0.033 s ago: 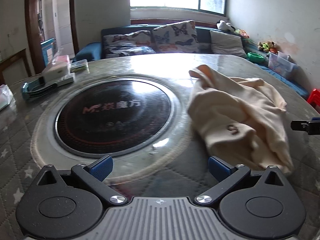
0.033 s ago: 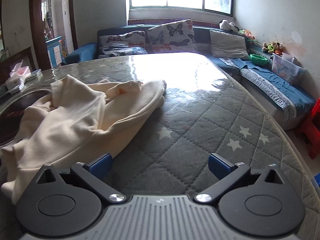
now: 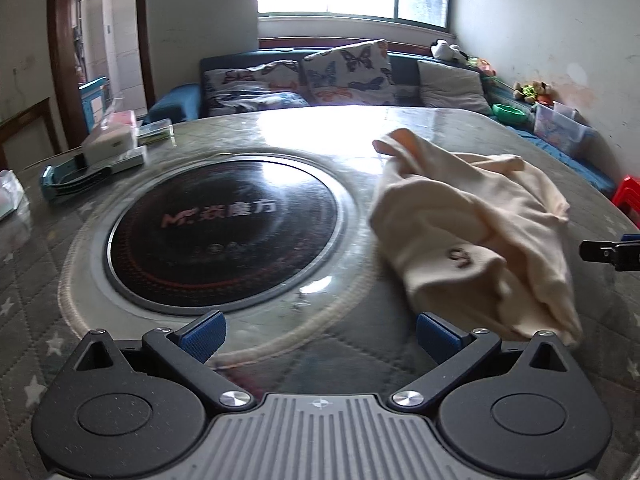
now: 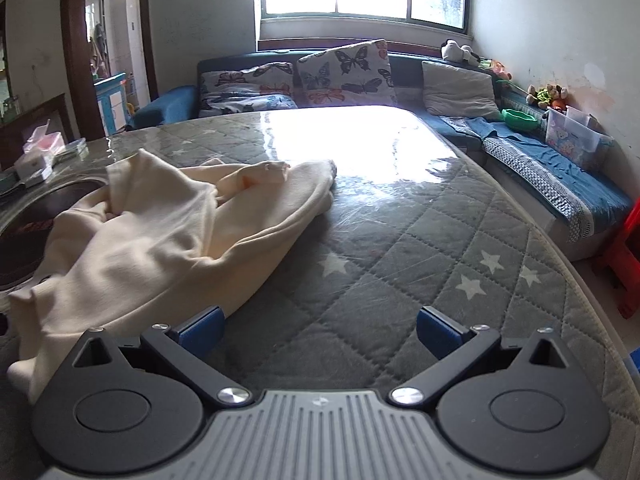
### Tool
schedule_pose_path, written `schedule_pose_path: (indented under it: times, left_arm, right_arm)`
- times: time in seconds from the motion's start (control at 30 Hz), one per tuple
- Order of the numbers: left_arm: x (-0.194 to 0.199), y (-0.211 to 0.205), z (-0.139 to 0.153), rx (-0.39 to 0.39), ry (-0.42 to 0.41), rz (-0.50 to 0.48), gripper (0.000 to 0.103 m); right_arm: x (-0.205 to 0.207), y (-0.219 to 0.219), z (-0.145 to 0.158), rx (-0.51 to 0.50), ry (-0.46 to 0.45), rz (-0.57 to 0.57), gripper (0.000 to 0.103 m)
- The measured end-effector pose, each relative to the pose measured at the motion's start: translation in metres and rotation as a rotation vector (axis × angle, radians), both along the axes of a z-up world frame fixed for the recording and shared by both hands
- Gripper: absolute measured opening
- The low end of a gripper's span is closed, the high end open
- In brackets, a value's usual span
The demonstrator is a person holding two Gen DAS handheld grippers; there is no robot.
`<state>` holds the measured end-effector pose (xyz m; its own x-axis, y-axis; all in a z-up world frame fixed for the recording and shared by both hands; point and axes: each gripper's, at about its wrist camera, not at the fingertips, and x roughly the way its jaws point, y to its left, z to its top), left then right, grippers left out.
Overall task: Fold clothes
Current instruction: 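Move both grippers toward the crumpled cream sweatshirt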
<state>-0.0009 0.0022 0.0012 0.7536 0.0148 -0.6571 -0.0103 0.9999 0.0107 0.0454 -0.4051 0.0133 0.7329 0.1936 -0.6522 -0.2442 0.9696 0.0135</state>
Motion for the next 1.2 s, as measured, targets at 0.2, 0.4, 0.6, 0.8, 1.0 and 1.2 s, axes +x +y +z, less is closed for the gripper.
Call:
schedule_pose_path:
  times: [0.2, 0.4, 0.6, 0.8, 1.0, 1.2]
  left_arm:
    - [-0.002, -0.011, -0.003, 0.006, 0.004, 0.007, 0.103]
    - [-0.001, -0.048, -0.004, -0.001, 0.011, 0.010, 0.103]
    - [-0.008, -0.075, -0.003, -0.005, 0.013, 0.000, 0.103]
    - [-0.028, -0.101, 0.008, -0.005, 0.018, -0.035, 0.103]
    - [-0.043, -0.126, 0.019, -0.008, 0.026, -0.060, 0.103]
    - [-0.045, -0.135, 0.025, -0.008, 0.040, -0.067, 0.103]
  right_arm:
    - [-0.012, 0.003, -0.008, -0.058, -0.049, 0.008, 0.103]
    - [-0.026, -0.004, -0.008, -0.048, -0.007, 0.032, 0.103]
    - [-0.036, -0.006, -0.006, -0.040, 0.007, 0.040, 0.103]
    - [-0.038, -0.004, -0.009, -0.039, 0.027, 0.050, 0.103]
    - [-0.043, -0.003, -0.003, 0.006, 0.026, 0.083, 0.103]
    - [-0.045, 0.006, 0.003, 0.024, 0.012, 0.127, 0.103]
